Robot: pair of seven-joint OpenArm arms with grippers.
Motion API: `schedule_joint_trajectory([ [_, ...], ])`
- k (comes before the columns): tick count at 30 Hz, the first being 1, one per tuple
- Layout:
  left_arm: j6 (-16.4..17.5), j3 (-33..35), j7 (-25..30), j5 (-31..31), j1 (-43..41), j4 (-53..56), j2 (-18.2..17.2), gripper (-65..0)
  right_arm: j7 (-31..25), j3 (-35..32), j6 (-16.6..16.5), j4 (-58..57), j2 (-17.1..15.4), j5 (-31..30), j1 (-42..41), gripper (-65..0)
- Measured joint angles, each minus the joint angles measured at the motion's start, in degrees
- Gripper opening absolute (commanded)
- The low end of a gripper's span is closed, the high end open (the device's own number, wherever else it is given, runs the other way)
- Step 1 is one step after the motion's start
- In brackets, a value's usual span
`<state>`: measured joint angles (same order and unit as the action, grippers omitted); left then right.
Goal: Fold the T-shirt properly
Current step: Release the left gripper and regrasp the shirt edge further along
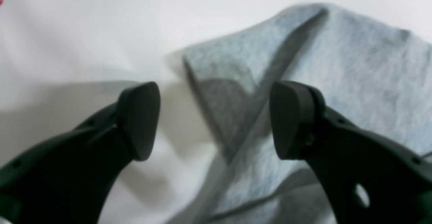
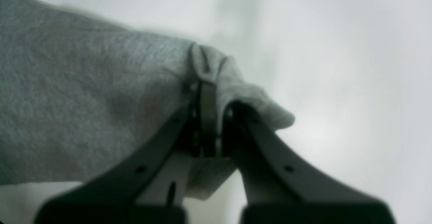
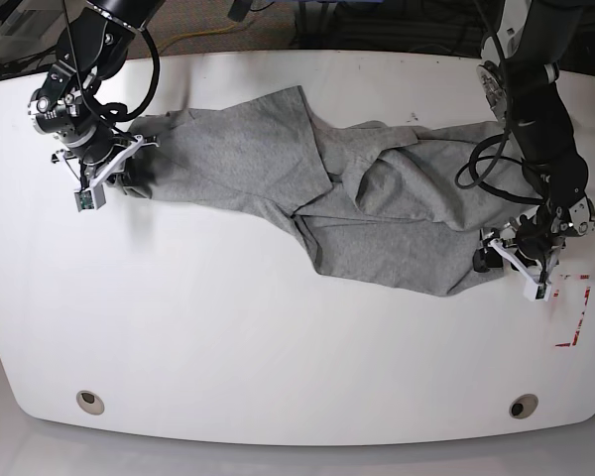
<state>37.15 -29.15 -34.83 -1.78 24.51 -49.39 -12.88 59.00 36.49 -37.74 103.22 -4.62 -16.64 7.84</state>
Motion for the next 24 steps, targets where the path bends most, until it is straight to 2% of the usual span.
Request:
schedule_joint_trajectory([
  [4,-0.02,-0.31,0.59,-0.48,2.1,3.28,0.5,-18.1,-0.02,0.0,-0.02,0.0,-0.02,-0.04,-0.02,-65.0],
  [6,0.0,-0.31,1.55,-0.9,2.67,4.66,0.92,-20.6,-0.02,0.0,-0.02,0.0,0.0,-0.04,0.0,-65.0],
  [15,-0.04,-0.26,3.67,-0.79,2.29,5.68,0.98,-52.1,-0.02,0.0,0.0,0.0,0.0,-0.04,0.0,-65.0],
  [21,-0.07,-0.22,3.56,-0.63,2.16,5.75,1.07,-64.3,-0.02,0.0,-0.02,0.0,0.0,-0.04,0.0,-65.0],
  [24,-0.07,-0.2,3.37,-0.63,2.14,5.79,0.92,-63.9,-0.02,0.0,-0.02,0.0,0.0,-0.02,0.0,-65.0],
])
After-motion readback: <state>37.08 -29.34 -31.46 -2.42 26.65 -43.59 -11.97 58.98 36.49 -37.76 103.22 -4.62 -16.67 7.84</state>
